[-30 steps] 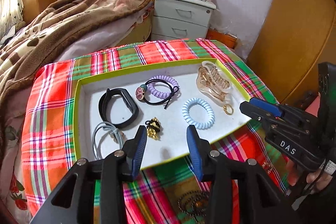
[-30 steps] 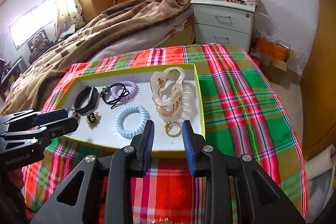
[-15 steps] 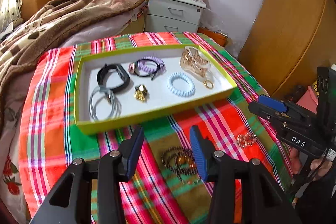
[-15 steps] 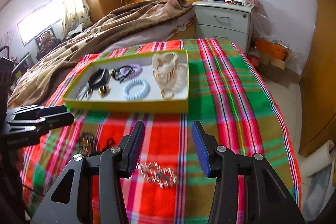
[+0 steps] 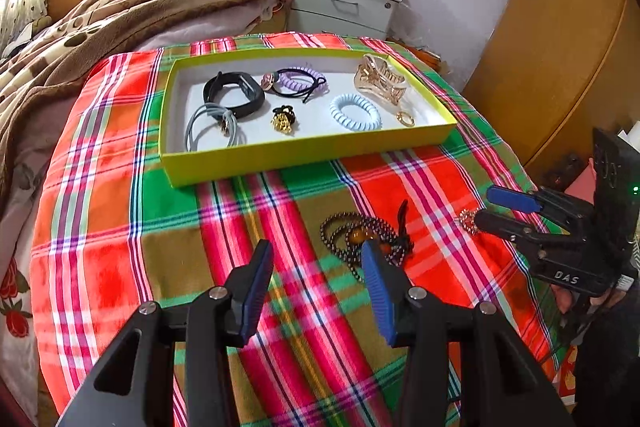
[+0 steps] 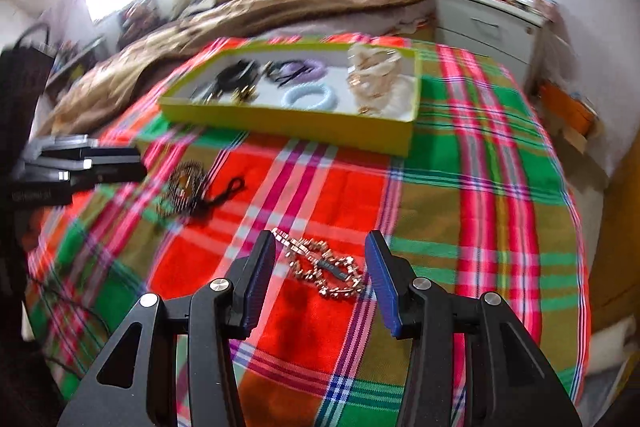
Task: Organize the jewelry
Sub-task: 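Grasp the gold chain bracelet with the right gripper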
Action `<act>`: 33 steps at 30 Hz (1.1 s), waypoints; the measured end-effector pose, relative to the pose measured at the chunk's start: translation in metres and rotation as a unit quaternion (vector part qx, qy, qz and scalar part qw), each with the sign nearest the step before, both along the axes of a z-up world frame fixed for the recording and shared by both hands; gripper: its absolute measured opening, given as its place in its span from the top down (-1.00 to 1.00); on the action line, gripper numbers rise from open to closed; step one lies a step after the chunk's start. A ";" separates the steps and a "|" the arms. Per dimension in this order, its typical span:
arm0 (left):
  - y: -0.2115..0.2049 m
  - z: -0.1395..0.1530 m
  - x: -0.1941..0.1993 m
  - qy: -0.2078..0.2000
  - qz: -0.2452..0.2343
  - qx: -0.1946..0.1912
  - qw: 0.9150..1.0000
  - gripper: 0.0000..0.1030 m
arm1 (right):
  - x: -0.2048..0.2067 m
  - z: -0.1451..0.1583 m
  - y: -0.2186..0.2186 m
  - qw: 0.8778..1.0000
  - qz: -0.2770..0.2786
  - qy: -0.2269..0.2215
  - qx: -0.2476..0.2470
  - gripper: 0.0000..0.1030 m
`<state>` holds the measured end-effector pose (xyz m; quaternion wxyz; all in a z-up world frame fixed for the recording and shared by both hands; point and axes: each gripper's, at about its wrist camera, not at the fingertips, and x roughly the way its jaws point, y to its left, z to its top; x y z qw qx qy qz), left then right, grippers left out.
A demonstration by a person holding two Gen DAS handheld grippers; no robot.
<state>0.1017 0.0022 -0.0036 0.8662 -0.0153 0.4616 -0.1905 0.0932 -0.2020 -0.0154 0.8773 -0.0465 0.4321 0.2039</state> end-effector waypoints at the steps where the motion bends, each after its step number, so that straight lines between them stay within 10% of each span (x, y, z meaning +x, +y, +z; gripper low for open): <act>1: 0.000 0.000 -0.001 0.001 0.000 0.001 1.000 0.08 | 0.000 -0.002 0.002 1.000 0.006 0.003 -0.005 0.08; 13: -0.006 -0.003 -0.003 0.008 0.002 0.002 1.000 0.08 | -0.015 -0.009 0.005 1.000 0.004 0.008 -0.024 0.08; 17: -0.008 -0.004 -0.002 0.010 0.000 0.003 1.000 0.08 | -0.010 -0.008 0.002 0.999 -0.020 0.005 -0.029 0.49; 33: -0.029 0.003 -0.010 -0.014 -0.045 0.024 0.999 0.07 | -0.013 0.002 -0.010 0.998 -0.058 -0.008 0.014 0.67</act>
